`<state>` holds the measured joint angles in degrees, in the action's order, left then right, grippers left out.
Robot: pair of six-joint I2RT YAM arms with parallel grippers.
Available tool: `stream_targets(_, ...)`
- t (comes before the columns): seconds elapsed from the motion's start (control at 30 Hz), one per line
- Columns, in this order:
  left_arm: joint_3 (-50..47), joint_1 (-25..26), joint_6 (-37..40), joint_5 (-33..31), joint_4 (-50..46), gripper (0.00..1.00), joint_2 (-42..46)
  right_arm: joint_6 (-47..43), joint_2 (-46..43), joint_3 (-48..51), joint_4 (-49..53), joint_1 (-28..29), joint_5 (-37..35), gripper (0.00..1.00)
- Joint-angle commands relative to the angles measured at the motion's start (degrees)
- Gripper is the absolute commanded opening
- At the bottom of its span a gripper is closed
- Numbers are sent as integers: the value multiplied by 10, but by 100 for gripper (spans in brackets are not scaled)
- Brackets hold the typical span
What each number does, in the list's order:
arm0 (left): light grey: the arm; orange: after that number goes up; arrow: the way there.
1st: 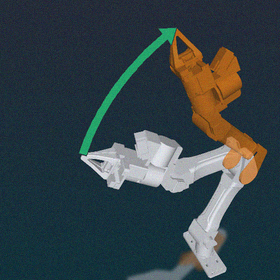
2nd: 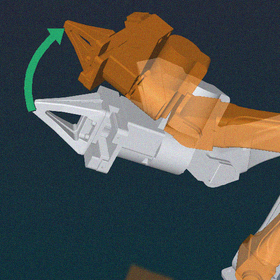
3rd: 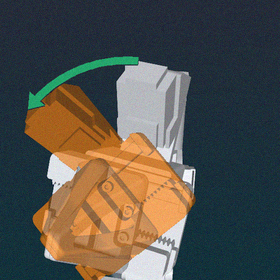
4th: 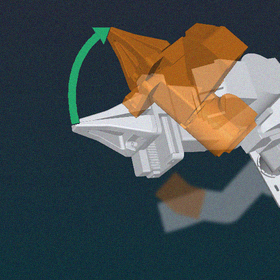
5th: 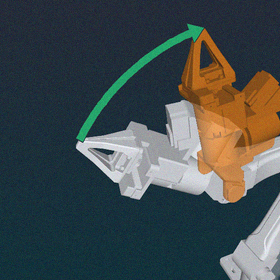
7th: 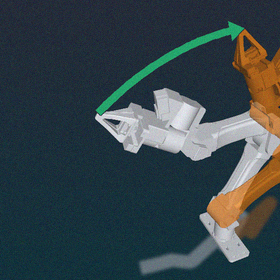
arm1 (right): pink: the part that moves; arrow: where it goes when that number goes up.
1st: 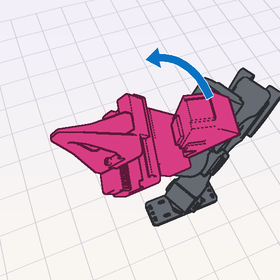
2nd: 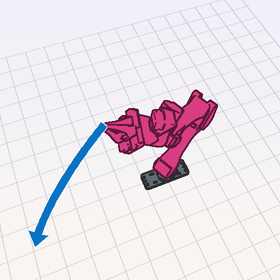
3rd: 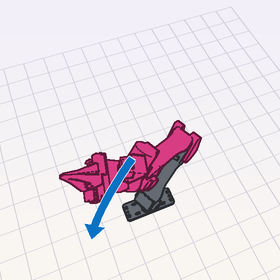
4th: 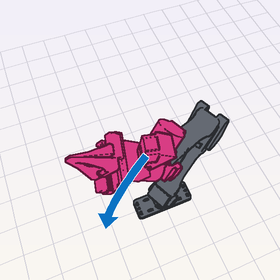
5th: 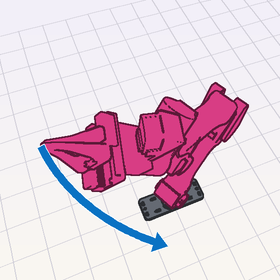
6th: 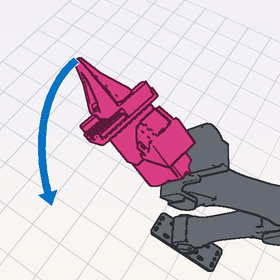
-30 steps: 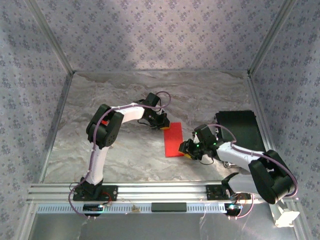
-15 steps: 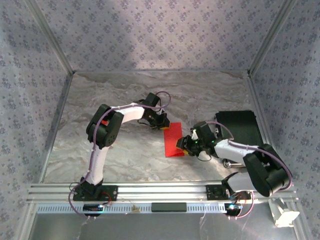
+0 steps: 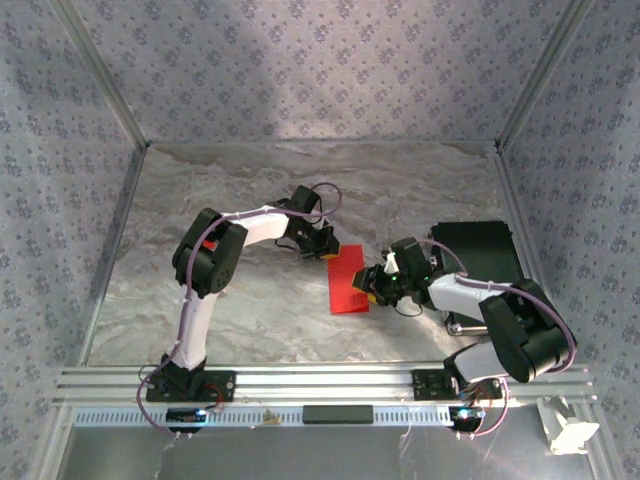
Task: Fold a paper plane with a square sheet of paper (pick it up from the middle)
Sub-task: First fold the square sheet of paper in half at the center of the table, then move the paper to the center of the table.
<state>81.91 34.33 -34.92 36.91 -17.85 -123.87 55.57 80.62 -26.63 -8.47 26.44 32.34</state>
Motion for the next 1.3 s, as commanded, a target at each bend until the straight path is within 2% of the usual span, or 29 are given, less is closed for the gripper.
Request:
stream_targets(0.0,-4,-5,15,7,-17,9,-7,-18,26,-26,-8,-7,38,41)
stream_targets(0.33,-1,-5,19,7,-21,9,-4,-29,64,-30,-24,-15,40,36)
stream_targets(0.6,2,-5,19,11,-18,10,-4,-44,74,-26,-32,-30,50,28)
stream_targets(0.77,-2,-4,6,20,2,13,17,-44,86,-29,-40,-33,51,15)
stream_targets(0.9,-14,-5,9,-14,7,31,74,-19,95,-32,-65,-28,43,11)
stream_targets(0.97,-33,-5,9,-46,10,45,111,2,103,-37,-90,-17,37,10)
stream_targets(1.07,-68,-6,13,-88,19,53,165,31,118,-55,-100,0,15,7)
stream_targets(1.27,-138,-8,15,-145,38,59,244,123,148,-45,-198,17,-13,8)
